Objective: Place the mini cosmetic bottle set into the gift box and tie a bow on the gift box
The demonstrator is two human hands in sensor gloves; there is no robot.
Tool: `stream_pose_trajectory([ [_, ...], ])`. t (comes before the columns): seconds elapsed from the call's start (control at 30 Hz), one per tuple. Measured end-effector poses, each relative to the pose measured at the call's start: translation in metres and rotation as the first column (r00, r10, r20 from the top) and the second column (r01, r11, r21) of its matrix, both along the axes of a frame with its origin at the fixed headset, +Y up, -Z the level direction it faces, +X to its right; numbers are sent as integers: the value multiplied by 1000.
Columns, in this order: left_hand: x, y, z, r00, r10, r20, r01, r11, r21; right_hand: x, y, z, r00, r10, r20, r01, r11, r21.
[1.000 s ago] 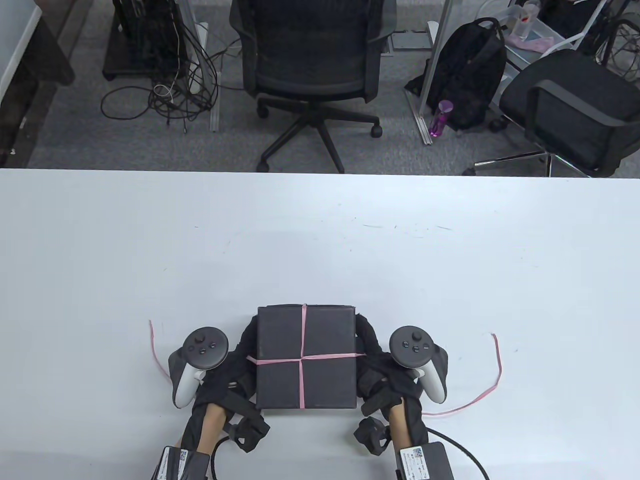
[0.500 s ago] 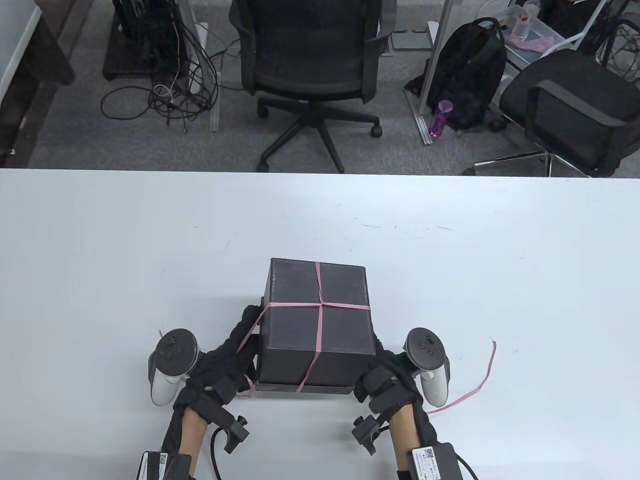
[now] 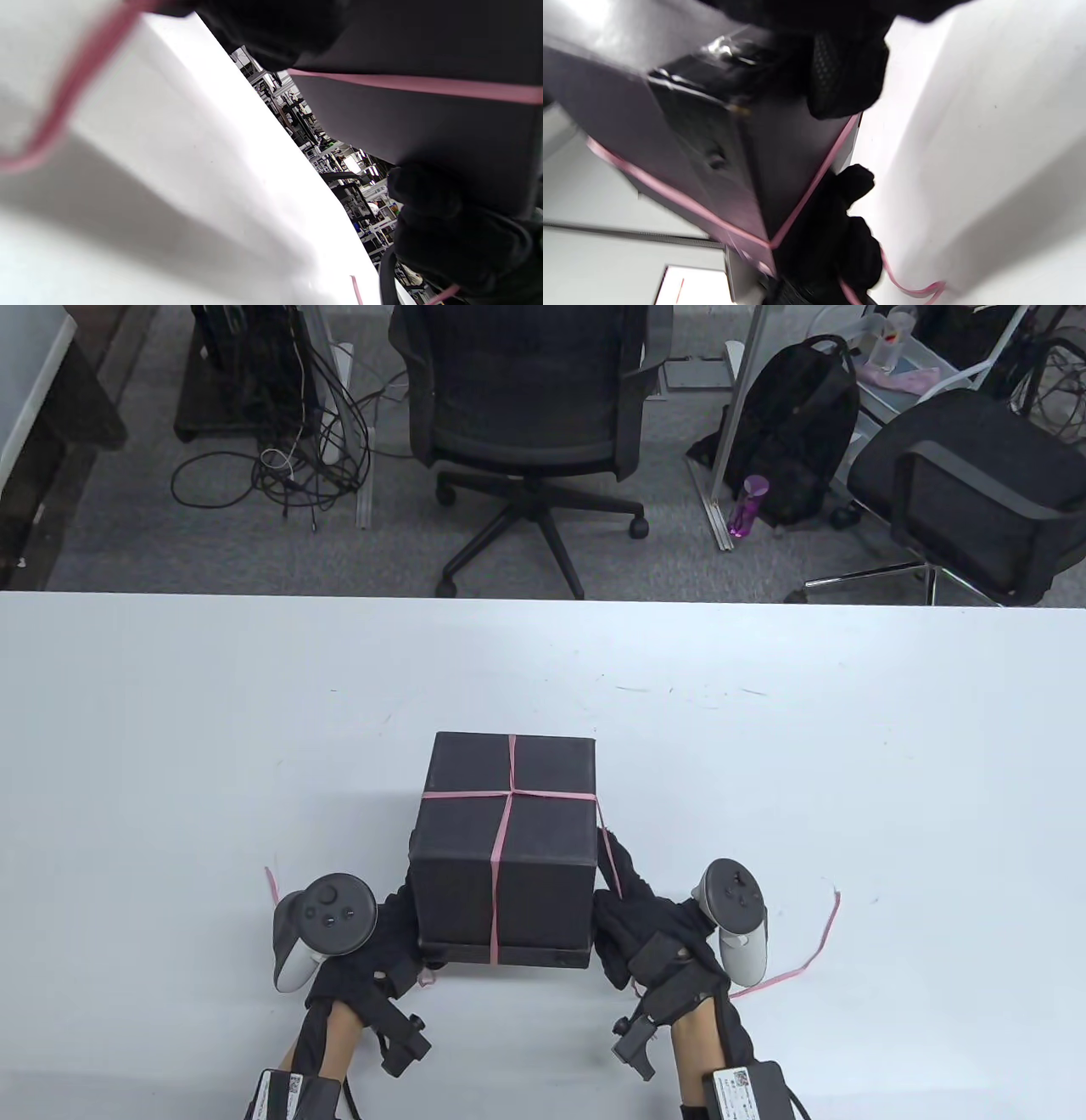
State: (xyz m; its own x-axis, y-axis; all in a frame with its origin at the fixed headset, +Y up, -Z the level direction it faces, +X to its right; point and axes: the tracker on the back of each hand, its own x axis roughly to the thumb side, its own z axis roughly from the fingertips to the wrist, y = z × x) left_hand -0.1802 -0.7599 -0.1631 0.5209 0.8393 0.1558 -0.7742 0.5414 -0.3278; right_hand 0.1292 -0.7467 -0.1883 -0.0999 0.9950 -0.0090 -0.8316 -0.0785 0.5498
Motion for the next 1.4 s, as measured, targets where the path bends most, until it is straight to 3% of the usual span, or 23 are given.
stream_pose_trajectory([
  [0.1,-1,-1,0,998,-67,-17,67,998,0,-1,8,-1,994,103,-38,-98,990,105],
  [0.27,1,2,2,994,-94,-51,96,995,34,-2,15,0,983,182,-33,-172,966,192],
  [0.4,5,4,2,990,-122,-70,127,989,70,-5,20,1,934,352,62,-354,886,301],
  [0.5,7,8,3,981,-164,-105,176,976,124,-12,24,6,843,508,180,-533,738,414],
  [0.63,10,12,7,969,-198,-146,224,956,188,-21,27,13,731,595,335,-672,540,507],
  [0.83,13,18,10,934,-289,-211,340,901,270,-35,31,25,492,626,605,-837,149,526],
  [0.97,15,22,13,883,-383,-272,460,824,330,-37,33,28,424,550,719,-874,40,484],
  [1.1,18,28,18,789,-498,-360,611,694,381,-38,34,29,370,524,767,-893,-29,450],
  [1.4,30,31,19,629,-636,-447,777,495,388,-33,34,27,370,533,761,-896,-13,444],
])
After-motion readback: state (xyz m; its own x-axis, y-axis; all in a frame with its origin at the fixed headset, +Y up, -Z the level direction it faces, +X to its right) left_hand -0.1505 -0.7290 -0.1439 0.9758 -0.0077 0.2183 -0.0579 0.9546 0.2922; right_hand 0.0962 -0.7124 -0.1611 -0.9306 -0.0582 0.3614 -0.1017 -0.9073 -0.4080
